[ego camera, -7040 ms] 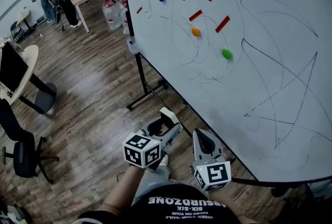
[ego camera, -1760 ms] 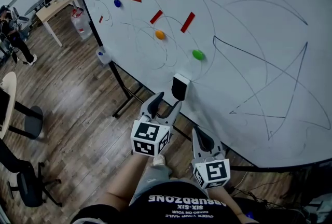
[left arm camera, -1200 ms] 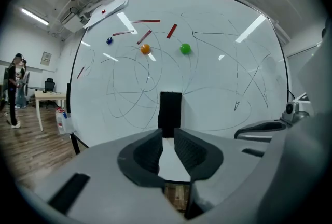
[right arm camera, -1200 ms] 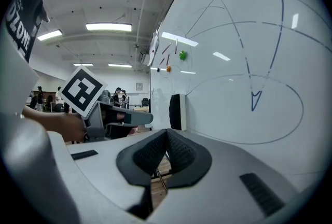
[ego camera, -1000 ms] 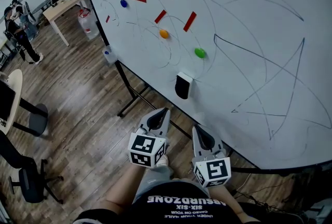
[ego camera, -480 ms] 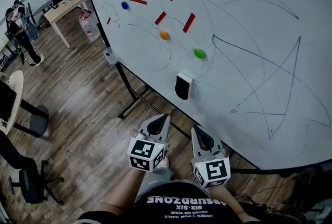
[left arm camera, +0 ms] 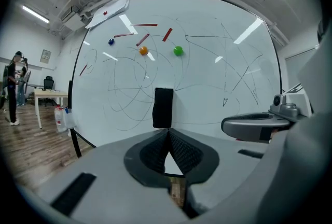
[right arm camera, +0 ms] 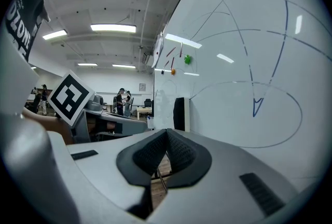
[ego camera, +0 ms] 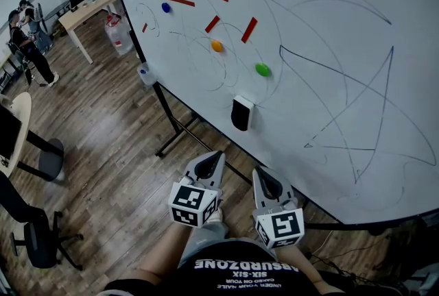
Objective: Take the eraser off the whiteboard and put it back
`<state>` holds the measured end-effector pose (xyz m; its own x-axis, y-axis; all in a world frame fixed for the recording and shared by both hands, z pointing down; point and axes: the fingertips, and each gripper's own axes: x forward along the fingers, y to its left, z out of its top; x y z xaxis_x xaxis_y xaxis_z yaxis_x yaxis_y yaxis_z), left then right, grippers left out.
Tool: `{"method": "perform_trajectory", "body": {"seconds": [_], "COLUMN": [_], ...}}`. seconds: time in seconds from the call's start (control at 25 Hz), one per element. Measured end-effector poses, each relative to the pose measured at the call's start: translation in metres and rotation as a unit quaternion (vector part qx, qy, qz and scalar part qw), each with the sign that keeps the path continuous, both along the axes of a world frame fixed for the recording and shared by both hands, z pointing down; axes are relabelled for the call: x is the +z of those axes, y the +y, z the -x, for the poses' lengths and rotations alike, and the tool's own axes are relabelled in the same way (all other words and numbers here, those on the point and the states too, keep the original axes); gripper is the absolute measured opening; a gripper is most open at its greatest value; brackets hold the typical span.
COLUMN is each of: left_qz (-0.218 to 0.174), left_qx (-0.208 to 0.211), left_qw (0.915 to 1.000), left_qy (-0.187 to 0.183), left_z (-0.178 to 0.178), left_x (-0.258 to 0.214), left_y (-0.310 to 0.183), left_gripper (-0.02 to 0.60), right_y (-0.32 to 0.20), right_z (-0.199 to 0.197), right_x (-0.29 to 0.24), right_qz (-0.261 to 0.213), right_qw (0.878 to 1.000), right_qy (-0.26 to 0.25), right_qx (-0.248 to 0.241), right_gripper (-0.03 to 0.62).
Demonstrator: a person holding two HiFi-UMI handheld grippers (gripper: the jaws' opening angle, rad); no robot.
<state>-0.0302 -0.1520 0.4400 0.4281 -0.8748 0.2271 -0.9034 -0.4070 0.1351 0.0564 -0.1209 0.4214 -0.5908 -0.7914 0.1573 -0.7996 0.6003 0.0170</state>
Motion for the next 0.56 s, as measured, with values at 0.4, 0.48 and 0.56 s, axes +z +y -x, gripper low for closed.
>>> {"method": "perform_trajectory", "body": {"seconds": [0.4, 0.48, 0.56], "left_qz": [-0.005, -0.005, -0.006], "left_qx": [-0.004, -0.004, -0.004], "left_qw": [1.0, 1.0, 1.0], "left_qy": [0.002, 0.002, 0.003], "left_z": [-0.001, -0.001, -0.001], "left_x": [-0.004, -0.004, -0.004], "left_y": [0.008, 0.01, 0.012], "left_gripper": [0.008, 0.008, 0.008], "right_y": [0.008, 0.01, 0.012], "right_z": [0.001, 0.001, 0.002], "right_x": [0.0, -0.001, -0.001], "right_qz": [0.002, 0.002, 0.003], "right_qw": [1.0, 1.0, 1.0], "right_qy": [-0.001, -0.002, -0.002], "right_qx": [-0.005, -0.006, -0.008], "right_gripper": [0.0, -0.001, -0.001]}}
